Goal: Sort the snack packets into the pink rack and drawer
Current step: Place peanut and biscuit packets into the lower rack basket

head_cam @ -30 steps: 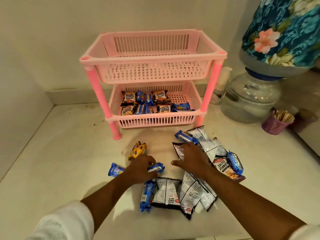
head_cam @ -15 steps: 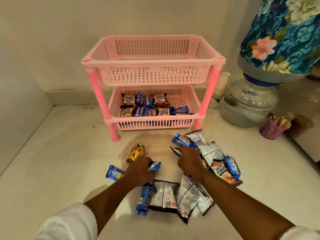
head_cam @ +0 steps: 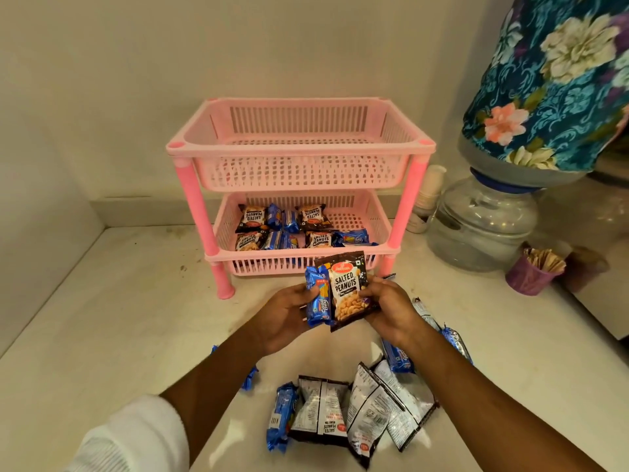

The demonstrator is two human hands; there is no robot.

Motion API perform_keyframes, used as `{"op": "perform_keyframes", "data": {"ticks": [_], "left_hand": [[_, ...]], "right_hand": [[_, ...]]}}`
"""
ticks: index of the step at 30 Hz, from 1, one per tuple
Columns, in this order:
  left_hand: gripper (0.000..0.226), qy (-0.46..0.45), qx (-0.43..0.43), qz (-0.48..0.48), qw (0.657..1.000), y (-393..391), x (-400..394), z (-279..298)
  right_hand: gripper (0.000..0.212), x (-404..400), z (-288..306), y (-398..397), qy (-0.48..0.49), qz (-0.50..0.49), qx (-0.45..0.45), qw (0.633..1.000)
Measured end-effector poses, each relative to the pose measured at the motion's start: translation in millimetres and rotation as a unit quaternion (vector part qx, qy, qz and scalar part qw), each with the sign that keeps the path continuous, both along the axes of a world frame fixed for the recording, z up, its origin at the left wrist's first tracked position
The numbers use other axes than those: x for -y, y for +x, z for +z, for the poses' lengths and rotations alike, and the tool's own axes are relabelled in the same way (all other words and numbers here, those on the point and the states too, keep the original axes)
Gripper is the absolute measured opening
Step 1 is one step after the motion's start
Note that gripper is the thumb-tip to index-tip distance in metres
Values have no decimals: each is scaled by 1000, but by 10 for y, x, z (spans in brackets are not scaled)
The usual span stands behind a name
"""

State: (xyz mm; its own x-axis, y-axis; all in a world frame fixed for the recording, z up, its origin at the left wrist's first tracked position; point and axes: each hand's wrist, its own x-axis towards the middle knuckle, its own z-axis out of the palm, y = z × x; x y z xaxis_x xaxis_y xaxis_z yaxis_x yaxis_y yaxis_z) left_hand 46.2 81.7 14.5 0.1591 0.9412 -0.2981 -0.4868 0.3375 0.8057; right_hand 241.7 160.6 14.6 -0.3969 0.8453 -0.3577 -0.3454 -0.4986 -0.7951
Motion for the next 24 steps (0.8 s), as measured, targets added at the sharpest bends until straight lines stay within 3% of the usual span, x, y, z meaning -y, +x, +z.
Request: {"op": "perform_keyframes", "data": {"ticks": [5,9,15,19,22,24], "left_hand": [[37,4,-38,14,999,38,-136,153],[26,-14,-51,61,997,-13,-297,197],[25,-4,-71,91,993,-154,-638,336],[24,-8,-72,158,985,-366,-902,425],[34,-27,-114,185,976,-575,-1060,439],[36,-44,-161,195,967,-681,-1176,424]], "right_hand": [[19,-57,-15,-68,60,37,88,994],[57,-101,8,-113,114,102,176,973],[31,-347,124,-244,159,11,170,972],[30,-580,173,-386,155,-54,203,965],[19,-840,232,-495,119,-100,176,972],[23,-1073,289,-580,96,-118,182,972]]}}
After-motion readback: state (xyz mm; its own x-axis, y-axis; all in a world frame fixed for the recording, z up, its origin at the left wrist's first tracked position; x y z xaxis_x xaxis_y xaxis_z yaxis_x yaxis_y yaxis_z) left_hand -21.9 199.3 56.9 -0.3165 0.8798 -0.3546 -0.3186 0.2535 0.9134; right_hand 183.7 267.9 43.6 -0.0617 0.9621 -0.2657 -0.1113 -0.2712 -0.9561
